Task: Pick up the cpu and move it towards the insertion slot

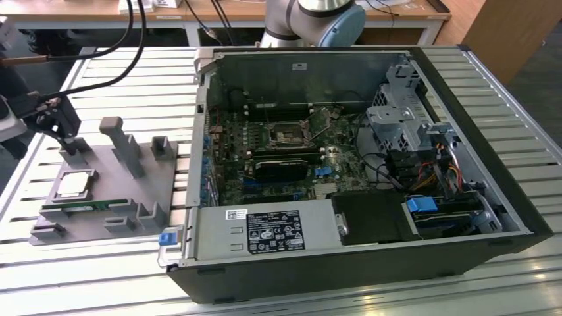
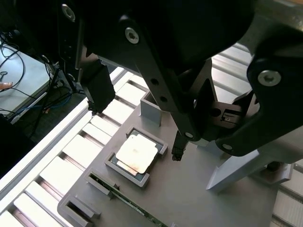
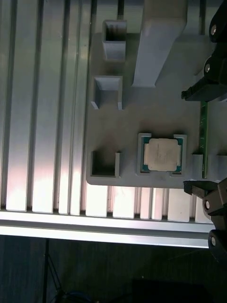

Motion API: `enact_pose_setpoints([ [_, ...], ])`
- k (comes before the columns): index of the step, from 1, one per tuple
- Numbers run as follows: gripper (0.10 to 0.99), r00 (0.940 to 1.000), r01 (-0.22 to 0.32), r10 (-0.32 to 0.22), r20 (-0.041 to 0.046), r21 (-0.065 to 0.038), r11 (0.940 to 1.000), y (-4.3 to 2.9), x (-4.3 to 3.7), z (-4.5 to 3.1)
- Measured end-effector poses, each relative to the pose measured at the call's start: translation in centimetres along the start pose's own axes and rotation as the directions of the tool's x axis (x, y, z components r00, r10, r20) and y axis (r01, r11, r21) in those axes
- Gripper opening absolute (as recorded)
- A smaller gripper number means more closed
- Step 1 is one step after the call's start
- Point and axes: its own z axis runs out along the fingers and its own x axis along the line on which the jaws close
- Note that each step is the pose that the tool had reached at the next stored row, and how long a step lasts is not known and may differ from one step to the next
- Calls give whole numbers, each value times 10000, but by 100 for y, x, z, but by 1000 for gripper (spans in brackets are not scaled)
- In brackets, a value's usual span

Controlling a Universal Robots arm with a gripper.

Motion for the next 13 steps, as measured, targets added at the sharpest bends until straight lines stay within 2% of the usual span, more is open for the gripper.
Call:
enact_pose_setpoints([
  [13,761,10000,0,0,-2,0,10000,-3,0,74],
])
